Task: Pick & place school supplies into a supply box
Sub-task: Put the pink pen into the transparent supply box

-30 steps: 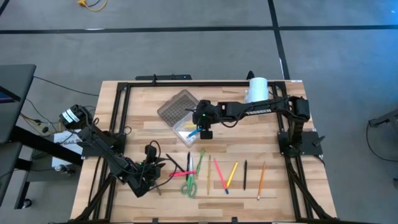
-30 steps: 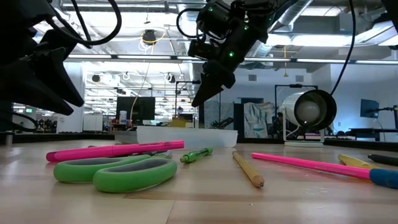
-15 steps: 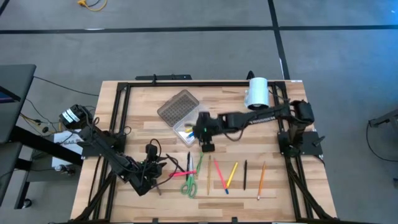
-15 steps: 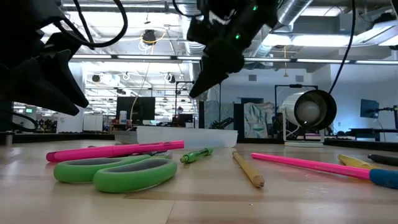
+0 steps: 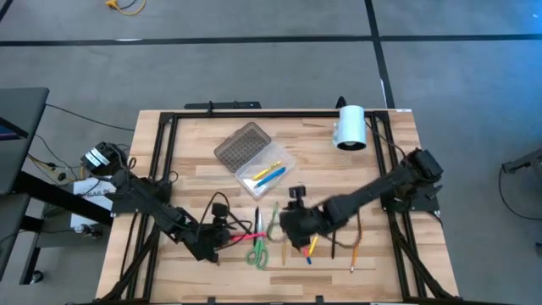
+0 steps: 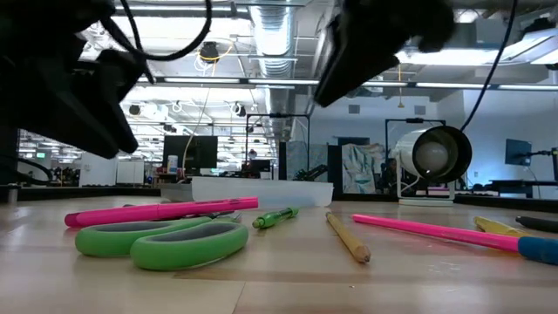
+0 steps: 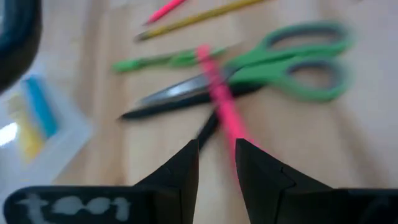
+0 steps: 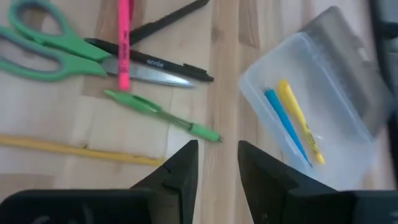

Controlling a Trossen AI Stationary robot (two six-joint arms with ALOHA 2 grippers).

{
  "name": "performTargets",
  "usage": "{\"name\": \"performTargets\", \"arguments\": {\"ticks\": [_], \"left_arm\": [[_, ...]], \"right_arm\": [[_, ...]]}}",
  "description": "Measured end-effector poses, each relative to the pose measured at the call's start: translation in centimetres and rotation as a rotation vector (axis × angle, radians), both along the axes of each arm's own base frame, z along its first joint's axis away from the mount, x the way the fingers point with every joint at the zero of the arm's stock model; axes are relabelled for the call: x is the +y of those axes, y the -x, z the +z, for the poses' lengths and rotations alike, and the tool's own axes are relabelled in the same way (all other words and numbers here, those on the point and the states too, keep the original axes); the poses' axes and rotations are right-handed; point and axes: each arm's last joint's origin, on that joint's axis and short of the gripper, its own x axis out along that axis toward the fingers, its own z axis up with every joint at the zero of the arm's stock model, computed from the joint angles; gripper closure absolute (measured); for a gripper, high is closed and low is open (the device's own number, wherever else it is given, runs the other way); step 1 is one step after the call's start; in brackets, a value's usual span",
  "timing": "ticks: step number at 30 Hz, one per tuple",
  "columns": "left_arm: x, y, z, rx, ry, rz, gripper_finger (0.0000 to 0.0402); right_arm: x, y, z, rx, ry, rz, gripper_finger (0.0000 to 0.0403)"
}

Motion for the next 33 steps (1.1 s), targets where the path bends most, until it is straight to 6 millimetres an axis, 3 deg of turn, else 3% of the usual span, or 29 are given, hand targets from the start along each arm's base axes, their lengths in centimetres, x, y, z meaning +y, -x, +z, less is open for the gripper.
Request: {"name": "performTargets", "arguments": {"ticks": [4, 8, 12, 16, 33], "left_arm": [[-0.2, -0.8, 0.1, -0.026, 0.06, -0.049, 0.0306], [0.0, -1.6, -1.6, 0.006, 0.03, -0.041, 0.0306], [0.6, -2.7, -3.0, 0.045, 0.057, -0.063, 0.0306], [1.2, -3.4, -2.9, 0.033, 0.094, -0.059, 0.0306], [1.9, -3.6, -3.3, 0.084, 0.201, 0.017, 0.0306]], "right_arm": [[2.9, 2.3, -0.1, -0.073, 0.079, -0.099, 0.0296], [5.0, 5.0, -1.2, -0.185, 0.173, -0.179, 0.0296], [6.3, 7.1, -1.4, -0.274, 0.236, -0.221, 0.0296], [7.0, 8.3, -0.8, -0.34, 0.24, -0.23, 0.0296], [6.2, 7.6, -0.7, -0.365, 0.255, -0.268, 0.0296]]}}
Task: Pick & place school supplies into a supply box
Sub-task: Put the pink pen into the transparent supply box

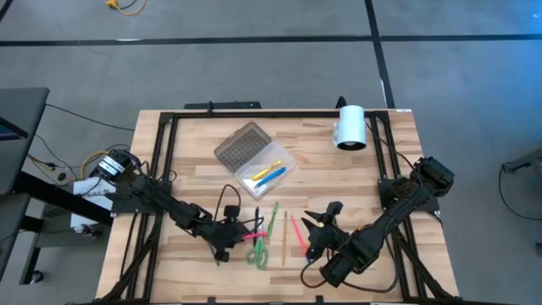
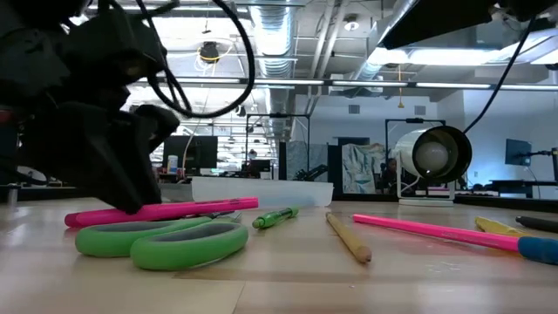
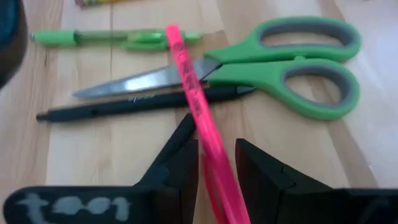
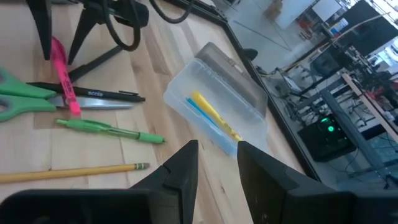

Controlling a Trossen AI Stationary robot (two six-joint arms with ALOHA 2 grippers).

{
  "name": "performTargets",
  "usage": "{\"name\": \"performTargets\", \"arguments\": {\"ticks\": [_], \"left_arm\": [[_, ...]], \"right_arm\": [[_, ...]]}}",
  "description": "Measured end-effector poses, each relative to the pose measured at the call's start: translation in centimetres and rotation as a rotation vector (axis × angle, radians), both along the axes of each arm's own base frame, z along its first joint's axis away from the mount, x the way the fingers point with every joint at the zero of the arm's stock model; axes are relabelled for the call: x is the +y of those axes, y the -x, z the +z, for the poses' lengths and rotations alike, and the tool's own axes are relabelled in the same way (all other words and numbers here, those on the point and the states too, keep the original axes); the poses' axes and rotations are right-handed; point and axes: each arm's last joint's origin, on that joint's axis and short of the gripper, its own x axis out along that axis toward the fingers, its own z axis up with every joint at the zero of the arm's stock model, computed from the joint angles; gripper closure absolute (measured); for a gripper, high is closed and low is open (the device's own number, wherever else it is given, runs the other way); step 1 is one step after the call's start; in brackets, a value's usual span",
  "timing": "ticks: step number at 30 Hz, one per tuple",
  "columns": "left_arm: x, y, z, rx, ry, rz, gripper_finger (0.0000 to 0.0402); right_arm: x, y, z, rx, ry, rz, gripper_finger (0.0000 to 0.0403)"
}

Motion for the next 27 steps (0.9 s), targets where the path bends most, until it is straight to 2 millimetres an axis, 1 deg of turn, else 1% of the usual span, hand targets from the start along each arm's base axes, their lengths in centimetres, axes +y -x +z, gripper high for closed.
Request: {"name": "performTargets", "arguments": {"ticks": [7, 10, 27], "left_arm": [[0.6, -0.21, -0.11, 0.031, 0.075, 0.074, 0.0306], [0.74, -0.22, -0.18, 0.049, 0.099, 0.08, 0.0306], [0.82, 0.05, -0.4, 0.087, 0.087, 0.067, 0.0306]], "right_arm": [[0.0, 0.0, 0.0, 0.001, 0.0, 0.0, 0.0296], [-0.01, 0.01, 0.0, 0.001, 0.001, 0.0, 0.0296], [-0.01, 0.02, -0.02, 0.004, 0.0, 0.001, 0.0296]]}}
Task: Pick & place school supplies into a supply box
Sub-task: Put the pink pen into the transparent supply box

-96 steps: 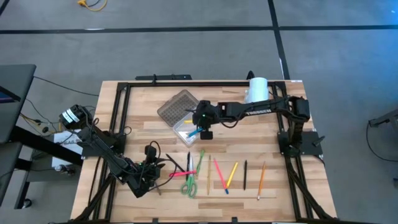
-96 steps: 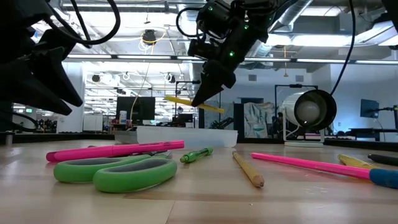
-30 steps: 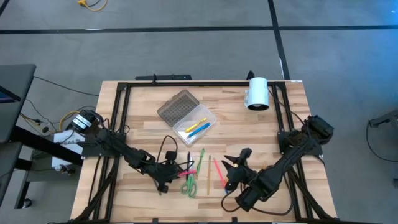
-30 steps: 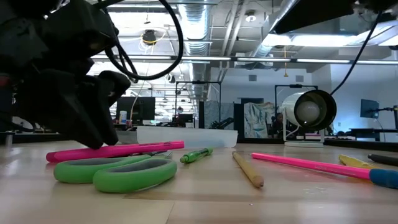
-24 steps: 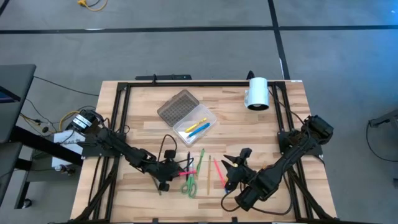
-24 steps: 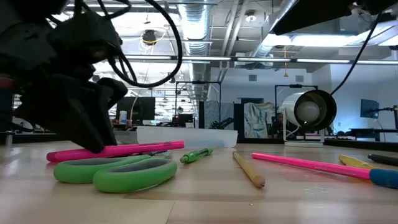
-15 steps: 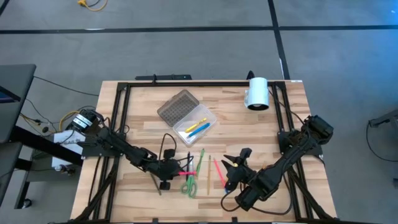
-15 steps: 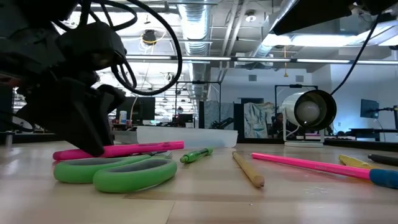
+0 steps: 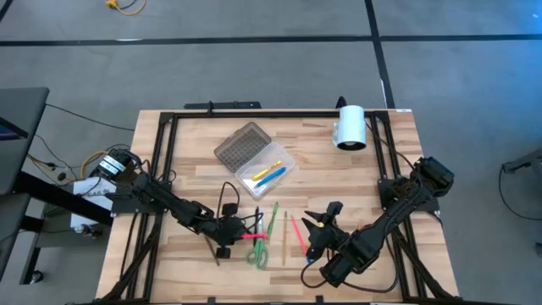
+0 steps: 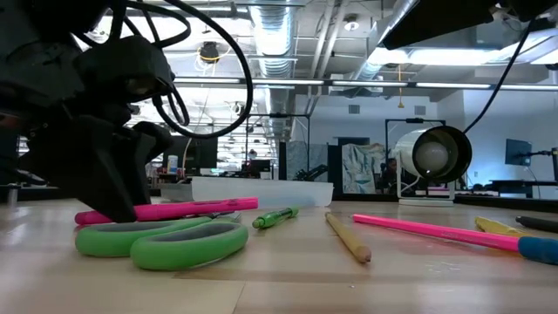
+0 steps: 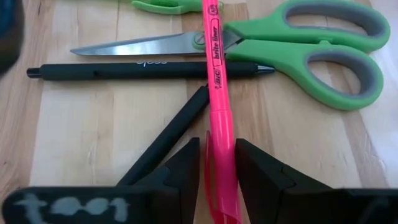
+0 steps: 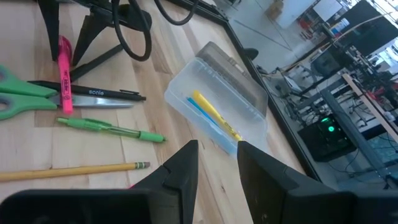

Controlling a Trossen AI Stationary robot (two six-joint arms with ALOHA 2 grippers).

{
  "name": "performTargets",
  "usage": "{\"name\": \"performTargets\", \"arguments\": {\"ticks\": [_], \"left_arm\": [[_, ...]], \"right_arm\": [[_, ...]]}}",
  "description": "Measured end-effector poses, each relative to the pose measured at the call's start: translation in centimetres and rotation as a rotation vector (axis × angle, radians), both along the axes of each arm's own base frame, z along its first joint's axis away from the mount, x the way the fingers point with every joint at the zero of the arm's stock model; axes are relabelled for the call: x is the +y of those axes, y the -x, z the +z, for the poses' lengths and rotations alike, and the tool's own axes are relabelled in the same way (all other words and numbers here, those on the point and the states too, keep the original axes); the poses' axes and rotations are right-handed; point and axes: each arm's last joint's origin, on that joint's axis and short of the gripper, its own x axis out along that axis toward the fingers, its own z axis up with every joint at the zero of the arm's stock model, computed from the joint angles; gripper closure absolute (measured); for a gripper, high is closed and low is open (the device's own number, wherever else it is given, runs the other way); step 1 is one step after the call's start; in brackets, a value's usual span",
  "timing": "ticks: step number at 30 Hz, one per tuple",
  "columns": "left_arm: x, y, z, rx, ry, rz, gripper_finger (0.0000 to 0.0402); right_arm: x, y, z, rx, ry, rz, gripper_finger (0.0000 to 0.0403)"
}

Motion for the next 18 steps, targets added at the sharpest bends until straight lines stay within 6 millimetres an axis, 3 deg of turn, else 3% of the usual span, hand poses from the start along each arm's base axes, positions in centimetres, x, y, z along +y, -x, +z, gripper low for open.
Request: {"name": "performTargets", "arguments": {"ticks": [5, 13, 18], "left_arm": [[0.01, 0.01, -0.01, -0.001, -0.012, -0.013, 0.0309], [0.03, 0.0, 0.02, -0.007, -0.033, -0.025, 0.0357], [0.07, 0.0, 0.01, -0.009, -0.044, -0.021, 0.0344]], "right_arm": [[0.0, 0.0, 0.0, 0.001, 0.001, 0.0, 0.0296], [0.0, 0.0, 0.0, 0.001, 0.001, 0.0, 0.0296], [0.0, 0.0, 0.0, 0.001, 0.001, 0.0, 0.0296]]}}
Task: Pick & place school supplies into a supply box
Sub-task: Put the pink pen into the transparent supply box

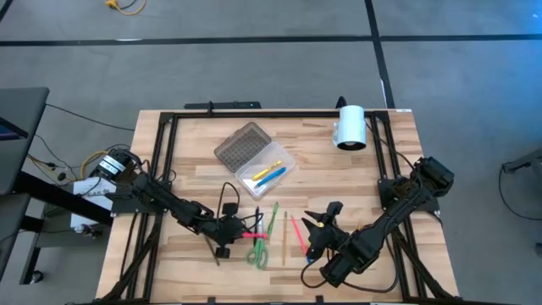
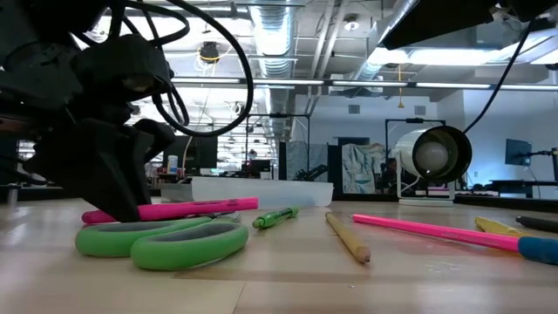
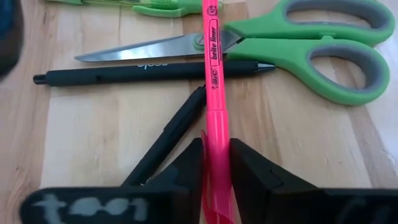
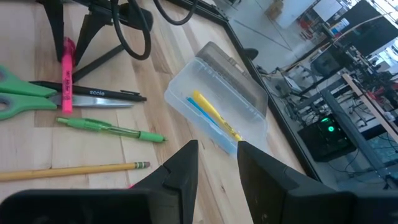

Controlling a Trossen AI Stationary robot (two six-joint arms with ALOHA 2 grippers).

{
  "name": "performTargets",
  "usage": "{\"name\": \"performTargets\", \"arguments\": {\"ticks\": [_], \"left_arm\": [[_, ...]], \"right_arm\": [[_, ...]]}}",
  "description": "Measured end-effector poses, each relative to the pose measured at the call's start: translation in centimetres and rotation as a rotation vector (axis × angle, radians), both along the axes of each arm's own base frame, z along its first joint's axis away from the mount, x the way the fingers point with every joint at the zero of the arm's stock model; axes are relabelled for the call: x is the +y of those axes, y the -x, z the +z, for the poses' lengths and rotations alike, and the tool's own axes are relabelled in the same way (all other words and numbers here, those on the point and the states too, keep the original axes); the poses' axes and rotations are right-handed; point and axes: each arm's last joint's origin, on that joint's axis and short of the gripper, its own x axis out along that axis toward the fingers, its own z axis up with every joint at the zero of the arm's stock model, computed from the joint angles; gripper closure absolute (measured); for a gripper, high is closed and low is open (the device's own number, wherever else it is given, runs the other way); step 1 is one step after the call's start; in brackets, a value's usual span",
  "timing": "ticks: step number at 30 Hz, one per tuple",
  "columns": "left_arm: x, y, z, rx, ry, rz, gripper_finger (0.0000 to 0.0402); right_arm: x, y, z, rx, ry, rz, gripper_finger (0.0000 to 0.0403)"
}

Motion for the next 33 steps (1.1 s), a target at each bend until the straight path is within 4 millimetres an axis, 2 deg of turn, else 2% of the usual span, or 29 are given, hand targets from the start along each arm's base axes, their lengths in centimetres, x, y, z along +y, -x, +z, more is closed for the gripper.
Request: {"name": "performTargets", "arguments": {"ticks": [4, 12, 19, 33], "left_arm": [[0.03, 0.0, 0.0, -0.005, -0.017, -0.003, 0.0335], [0.0, -0.1, 0.09, -0.022, -0.037, -0.019, 0.0354], [0.0, -0.11, 0.1, -0.024, -0.036, -0.019, 0.0338], [-0.01, -0.12, 0.11, -0.026, -0.04, -0.024, 0.0343]], "right_arm": [[0.0, 0.0, 0.0, 0.0, 0.0, 0.0, 0.0296], [-0.02, 0.02, -0.01, 0.003, 0.003, 0.0, 0.0296], [-0.04, 0.05, -0.01, 0.006, 0.005, 0.0, 0.0296], [-0.04, 0.05, -0.01, 0.006, 0.006, 0.0, 0.0296]]}}
